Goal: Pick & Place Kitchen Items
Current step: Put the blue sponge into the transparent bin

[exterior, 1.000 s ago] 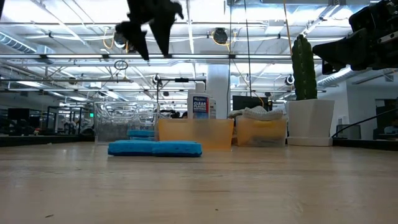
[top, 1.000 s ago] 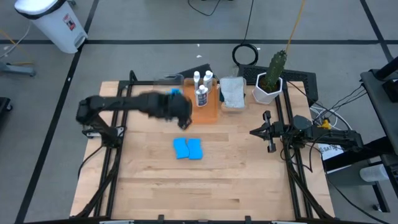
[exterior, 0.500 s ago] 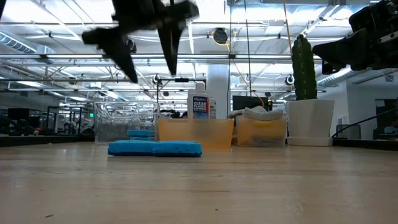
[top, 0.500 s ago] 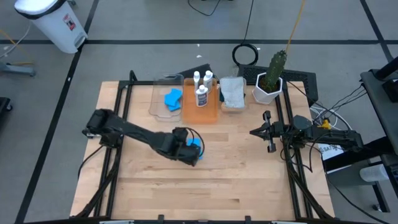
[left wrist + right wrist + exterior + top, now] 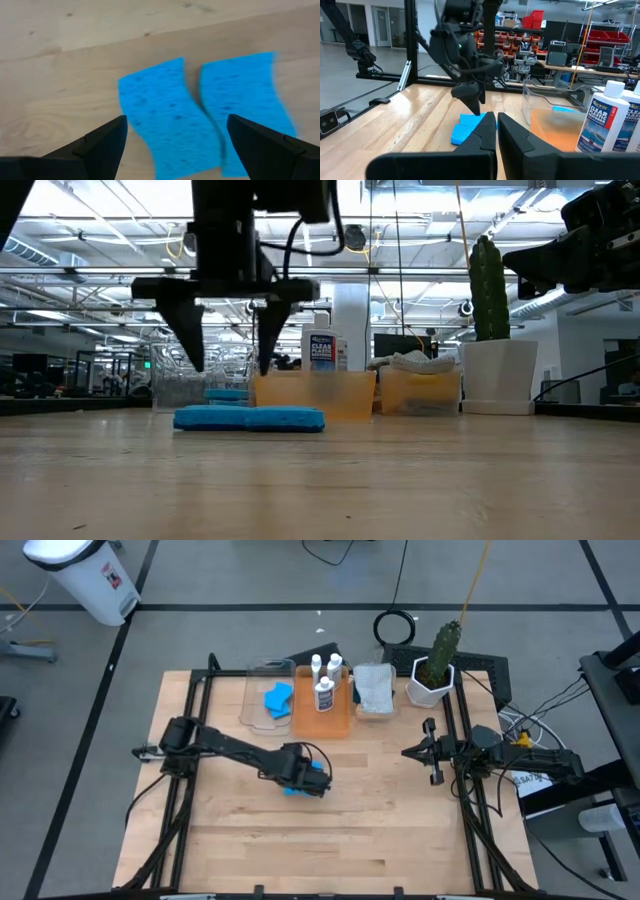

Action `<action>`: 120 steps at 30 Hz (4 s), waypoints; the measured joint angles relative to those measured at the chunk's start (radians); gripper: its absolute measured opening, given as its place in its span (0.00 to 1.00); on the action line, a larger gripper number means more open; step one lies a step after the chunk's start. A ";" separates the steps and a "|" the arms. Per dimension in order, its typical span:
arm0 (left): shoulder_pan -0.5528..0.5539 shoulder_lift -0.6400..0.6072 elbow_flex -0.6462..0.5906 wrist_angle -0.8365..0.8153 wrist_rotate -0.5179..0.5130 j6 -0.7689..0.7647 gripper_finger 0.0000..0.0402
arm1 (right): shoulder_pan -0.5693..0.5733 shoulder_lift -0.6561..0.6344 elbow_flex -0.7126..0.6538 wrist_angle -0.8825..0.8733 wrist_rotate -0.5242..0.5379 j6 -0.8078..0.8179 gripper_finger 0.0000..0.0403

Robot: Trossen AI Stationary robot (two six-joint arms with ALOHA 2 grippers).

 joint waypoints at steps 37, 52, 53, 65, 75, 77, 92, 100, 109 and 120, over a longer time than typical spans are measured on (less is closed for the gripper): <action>-0.042 -0.223 -0.319 0.280 0.121 -0.126 0.86 | 0.000 0.000 0.000 0.000 0.000 0.000 0.00; -0.069 -0.209 -0.333 0.215 0.073 -0.289 0.86 | 0.000 0.000 0.000 0.000 0.000 0.000 0.00; -0.068 -0.208 -0.333 0.214 0.073 -0.290 0.86 | 0.000 0.000 0.000 0.000 0.000 0.000 0.00; -0.056 -0.126 -0.333 0.226 0.100 -0.283 0.86 | 0.000 0.000 0.000 0.000 0.000 0.000 0.00; -0.028 -0.090 -0.332 0.319 0.140 -0.161 0.86 | 0.000 0.000 0.000 0.000 0.000 0.000 0.00; -0.030 -0.089 -0.333 0.339 0.138 -0.127 0.86 | 0.000 0.000 0.000 0.000 0.000 0.000 0.00; -0.031 -0.091 -0.333 0.346 0.154 -0.086 0.59 | 0.000 0.000 0.000 0.000 0.000 0.000 0.00; -0.030 -0.114 -0.333 0.309 0.155 -0.075 0.41 | 0.000 0.000 0.000 0.000 0.000 0.000 0.00; -0.030 -0.203 -0.333 0.240 0.098 -0.077 0.37 | 0.000 0.000 0.000 -0.002 0.000 0.000 0.00; -0.017 -0.454 -0.333 0.135 -0.106 -0.053 0.37 | 0.000 0.000 0.000 -0.001 0.000 0.000 0.00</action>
